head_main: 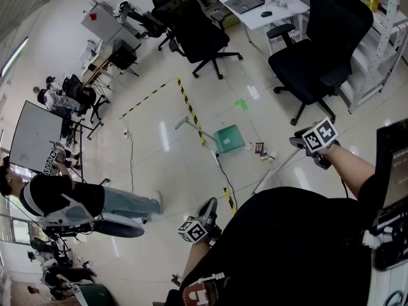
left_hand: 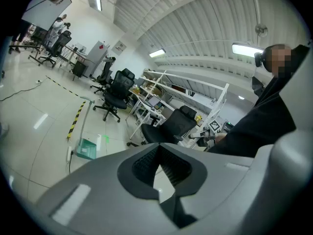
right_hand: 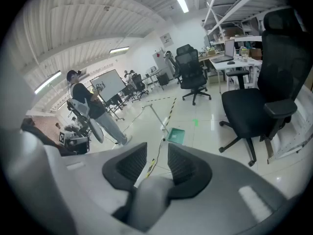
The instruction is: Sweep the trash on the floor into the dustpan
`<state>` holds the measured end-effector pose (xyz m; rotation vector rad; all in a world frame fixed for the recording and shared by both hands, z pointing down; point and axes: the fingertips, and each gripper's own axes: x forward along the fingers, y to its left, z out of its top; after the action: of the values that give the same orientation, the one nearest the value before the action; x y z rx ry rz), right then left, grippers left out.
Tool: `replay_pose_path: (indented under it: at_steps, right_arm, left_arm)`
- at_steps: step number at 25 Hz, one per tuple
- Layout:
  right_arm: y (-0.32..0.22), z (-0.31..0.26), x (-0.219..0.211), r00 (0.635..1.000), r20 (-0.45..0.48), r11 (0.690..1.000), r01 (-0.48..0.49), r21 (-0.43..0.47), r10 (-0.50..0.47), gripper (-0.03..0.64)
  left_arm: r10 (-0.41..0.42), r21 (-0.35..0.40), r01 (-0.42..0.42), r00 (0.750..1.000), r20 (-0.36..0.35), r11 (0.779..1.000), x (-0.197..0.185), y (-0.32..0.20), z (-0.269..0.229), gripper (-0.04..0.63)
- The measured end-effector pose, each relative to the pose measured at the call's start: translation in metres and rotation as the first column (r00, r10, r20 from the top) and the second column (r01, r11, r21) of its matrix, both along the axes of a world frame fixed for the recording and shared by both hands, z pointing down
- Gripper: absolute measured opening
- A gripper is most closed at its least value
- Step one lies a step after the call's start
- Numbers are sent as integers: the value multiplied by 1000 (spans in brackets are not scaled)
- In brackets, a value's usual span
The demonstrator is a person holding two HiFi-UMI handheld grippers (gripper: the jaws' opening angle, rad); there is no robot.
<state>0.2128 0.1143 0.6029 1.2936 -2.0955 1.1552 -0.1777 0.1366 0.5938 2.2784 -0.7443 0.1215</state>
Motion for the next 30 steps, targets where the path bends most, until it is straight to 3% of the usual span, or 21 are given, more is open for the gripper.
replay_pose_path:
  at_steps: [8, 17, 24, 30]
  right_arm:
    - [-40, -28, 28, 999, 11, 998, -35, 48, 35, 130]
    - [-122, -47, 6, 999, -29, 996, -33, 79, 35, 130]
    - [-228, -29, -58, 993, -114, 998, 8, 59, -1, 130]
    - [-315, -1, -128, 979, -176, 995, 95, -31, -99, 130]
  left_arm:
    - [-39, 10, 39, 999, 4, 999, 2, -23, -8, 2]
    - [-6, -37, 4, 999, -47, 999, -7, -72, 27, 2]
    - [51, -79, -60, 993, -106, 995, -43, -173, 74, 2]
    - [114, -128, -129, 986, -118, 983, -90, -245, 86, 2]
